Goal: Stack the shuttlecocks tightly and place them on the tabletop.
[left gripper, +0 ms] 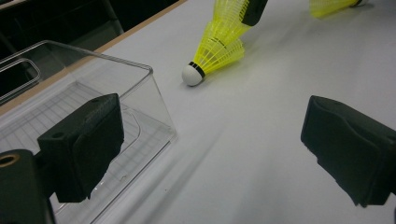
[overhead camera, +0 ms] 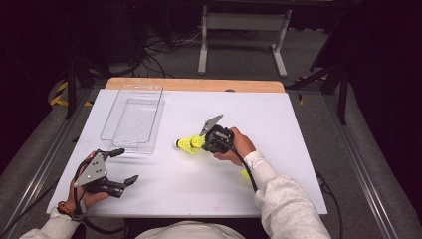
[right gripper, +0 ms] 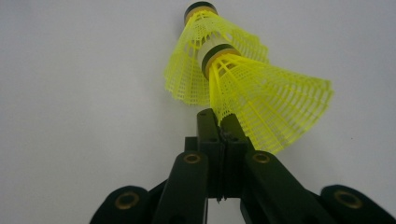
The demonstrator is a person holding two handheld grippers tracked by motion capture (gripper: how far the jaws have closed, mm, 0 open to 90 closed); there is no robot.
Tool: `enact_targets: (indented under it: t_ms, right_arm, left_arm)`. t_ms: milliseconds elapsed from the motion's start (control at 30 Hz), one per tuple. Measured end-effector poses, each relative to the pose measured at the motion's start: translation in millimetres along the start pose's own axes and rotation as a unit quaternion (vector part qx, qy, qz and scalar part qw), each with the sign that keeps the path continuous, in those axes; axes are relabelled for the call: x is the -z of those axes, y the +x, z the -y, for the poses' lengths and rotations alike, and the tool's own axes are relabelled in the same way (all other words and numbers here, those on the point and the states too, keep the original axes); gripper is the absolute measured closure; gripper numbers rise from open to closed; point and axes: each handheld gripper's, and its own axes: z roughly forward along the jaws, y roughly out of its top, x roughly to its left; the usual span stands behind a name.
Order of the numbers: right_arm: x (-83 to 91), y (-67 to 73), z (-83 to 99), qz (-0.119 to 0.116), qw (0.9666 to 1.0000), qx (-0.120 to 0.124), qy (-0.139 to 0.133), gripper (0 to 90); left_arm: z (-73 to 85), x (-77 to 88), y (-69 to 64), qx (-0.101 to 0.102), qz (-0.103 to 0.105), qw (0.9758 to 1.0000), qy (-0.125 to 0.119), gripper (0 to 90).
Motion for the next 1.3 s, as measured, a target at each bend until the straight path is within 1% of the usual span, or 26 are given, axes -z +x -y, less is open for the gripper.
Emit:
enact_targets:
  t_ms: [100,133,167,433,533,800,900,1000,1167,1300]
  right_arm:
    - [-6.7,0.5,-2.2,-0.002,1.0,-0.002,0.009,89.4]
    - [-9.9,-0.2,-2.4,-0.005,0.9999,0.002,0.009,89.1]
    - [-11.5,-0.1,-2.7,-0.007,0.9999,-0.002,0.011,88.6]
    - [-19.2,1.0,-4.0,-0.016,0.9995,0.001,0.028,85.3]
    - [-22.8,3.1,-5.0,-0.018,0.999,0.008,0.039,82.6]
    - [-24.3,3.8,-6.7,-0.018,0.9989,0.008,0.043,79.7]
    - [-26.7,5.6,-8.6,-0.02,0.9987,0.012,0.045,78.1]
    - [-28.5,7.3,-9.4,-0.023,0.9983,0.015,0.05,75.1]
    - [-27.8,7.2,-8.5,-0.019,0.9978,0.013,0.062,65.4]
    - [-24.4,6.7,-7.9,-0.013,0.9978,0.015,0.064,63.0]
  left_arm:
    - [0.4,-0.7,0.3,0.0,0.001,1.0,0.001,7.0]
    - [0.5,-0.8,0.8,-0.004,0.0,1.0,0.003,7.0]
    - [0.5,-1.0,0.5,-0.003,0.001,1.0,0.002,7.0]
    - [0.4,-1.7,0.2,-0.005,0.003,1.0,0.004,7.1]
    - [0.5,-1.7,0.3,-0.005,0.004,1.0,0.005,7.1]
    - [0.7,-2.4,0.2,-0.005,0.008,0.9999,0.008,7.1]
    - [0.7,-2.3,-0.2,-0.005,0.008,0.9999,0.007,7.1]
    - [1.0,-2.3,0.0,-0.003,0.01,0.9999,0.008,7.1]
    - [0.9,-1.9,0.1,-0.007,0.005,0.9999,0.008,7.1]
    - [0.8,-2.2,-0.1,-0.005,0.006,0.9999,0.008,7.1]
